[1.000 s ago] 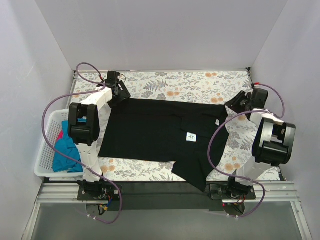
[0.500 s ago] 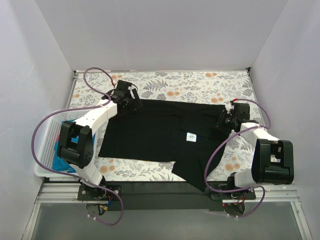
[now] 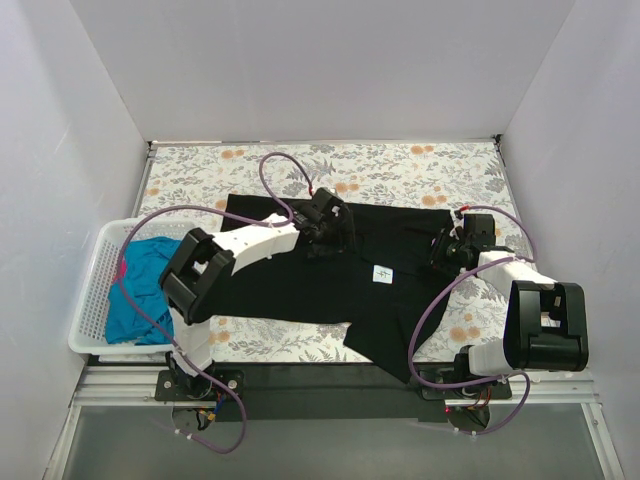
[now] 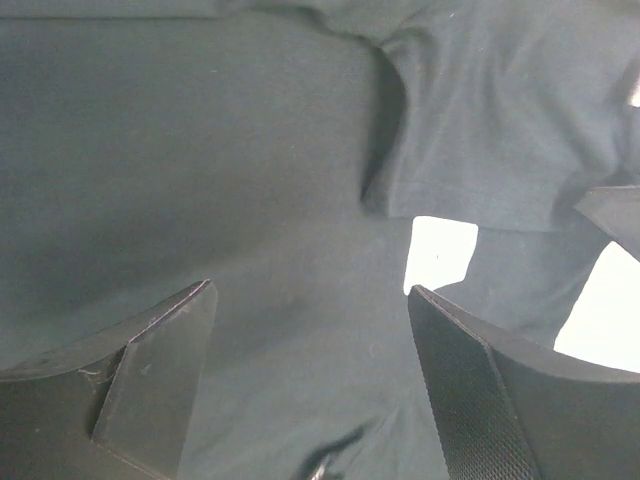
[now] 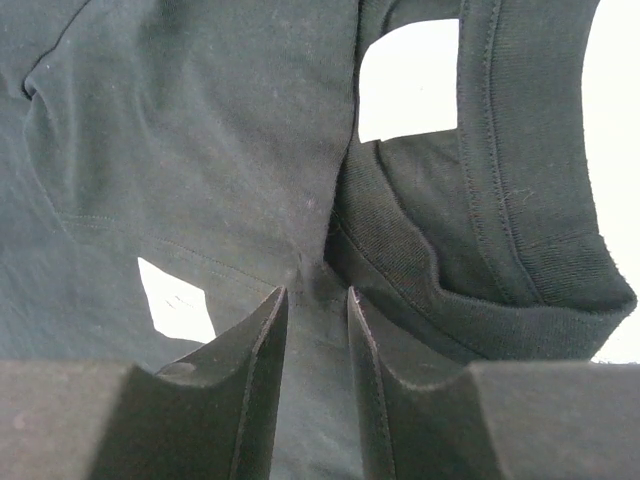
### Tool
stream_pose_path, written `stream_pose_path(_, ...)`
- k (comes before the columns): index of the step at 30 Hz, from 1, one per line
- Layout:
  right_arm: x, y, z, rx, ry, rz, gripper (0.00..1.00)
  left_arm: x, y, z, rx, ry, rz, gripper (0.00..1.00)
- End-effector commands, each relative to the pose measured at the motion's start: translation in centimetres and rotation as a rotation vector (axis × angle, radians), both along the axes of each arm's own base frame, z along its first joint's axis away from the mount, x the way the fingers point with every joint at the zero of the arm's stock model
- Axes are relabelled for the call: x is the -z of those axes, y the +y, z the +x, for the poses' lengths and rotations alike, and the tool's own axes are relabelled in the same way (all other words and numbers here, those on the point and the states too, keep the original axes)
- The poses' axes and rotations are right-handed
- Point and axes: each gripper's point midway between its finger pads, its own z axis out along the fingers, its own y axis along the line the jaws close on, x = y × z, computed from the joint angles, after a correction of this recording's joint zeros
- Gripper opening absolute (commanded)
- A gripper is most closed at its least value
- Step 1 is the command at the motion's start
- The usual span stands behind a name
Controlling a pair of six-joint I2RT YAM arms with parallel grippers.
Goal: Fold and stack the t-shirts
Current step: Fold the tshirt
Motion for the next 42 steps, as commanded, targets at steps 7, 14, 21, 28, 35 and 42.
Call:
stream_pose_path(7,0.4,0.7,-1.2,-0.041,0.010,0.027,0.33,0.2,-5.0,0.9,0.049,-0.019,-0.049,0.73)
stream_pose_path(14,0.9,0.4,-1.8,-0.033,0.032,0.009,0.33,1.3,-6.5,1.5,0.066,-0.022,-0.043,0.66)
stream_pose_path(21,1.2,0.5,-2.0,-0.040,0.038,0.012,0.30,2.6,-7.3,1.5,0.076,-0.012,-0.035,0.51)
stream_pose_path(28,1.0,0.5,-2.0,-0.042,0.030,0.012,0.16,2.5,-7.9,1.8,0.079,-0.021,-0.044,0.28)
stream_pose_path(35,-0.3,0.6,-1.5,-0.046,-0.001,0.016,0.01,1.9,-8.4,2.1,0.084,-0.037,-0.060,0.06)
stream_pose_path(42,-1.7,0.5,-1.6,-0.045,-0.017,0.009,0.01,1.1,-8.4,1.7,0.089,-0.027,-0.077,0.00)
